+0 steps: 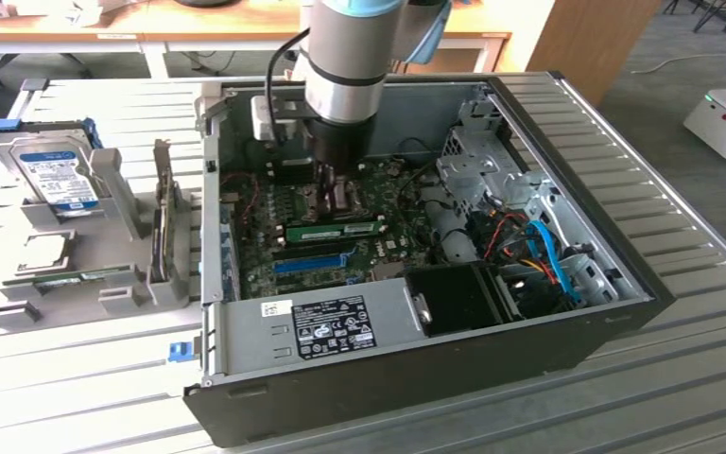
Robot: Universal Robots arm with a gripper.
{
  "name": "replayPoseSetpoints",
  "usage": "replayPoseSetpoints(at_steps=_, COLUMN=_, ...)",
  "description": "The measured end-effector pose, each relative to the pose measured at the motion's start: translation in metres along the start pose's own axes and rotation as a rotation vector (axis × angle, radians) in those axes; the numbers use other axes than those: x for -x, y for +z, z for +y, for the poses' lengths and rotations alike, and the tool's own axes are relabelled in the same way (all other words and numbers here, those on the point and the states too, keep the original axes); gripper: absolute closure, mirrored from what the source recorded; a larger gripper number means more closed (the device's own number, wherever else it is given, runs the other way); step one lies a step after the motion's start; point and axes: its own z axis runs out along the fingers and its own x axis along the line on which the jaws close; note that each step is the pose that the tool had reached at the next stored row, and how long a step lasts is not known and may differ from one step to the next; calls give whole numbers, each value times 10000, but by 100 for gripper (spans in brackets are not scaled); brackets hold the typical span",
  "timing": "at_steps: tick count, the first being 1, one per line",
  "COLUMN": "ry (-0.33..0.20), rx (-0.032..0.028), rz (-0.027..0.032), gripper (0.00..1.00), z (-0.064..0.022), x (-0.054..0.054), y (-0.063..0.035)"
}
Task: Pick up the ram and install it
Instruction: 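Press down the ram until it locks into place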
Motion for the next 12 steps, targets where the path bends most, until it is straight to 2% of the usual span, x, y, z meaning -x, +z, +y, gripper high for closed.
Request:
replayPoseSetpoints(at_steps=7, ry=-1, rx=0, rz=0, gripper=89, z=78, x=-1, y=8)
replayPoseSetpoints(at_steps=12, ry=-1, rx=0, rz=0, gripper=89, z=97, x=-2, y=9)
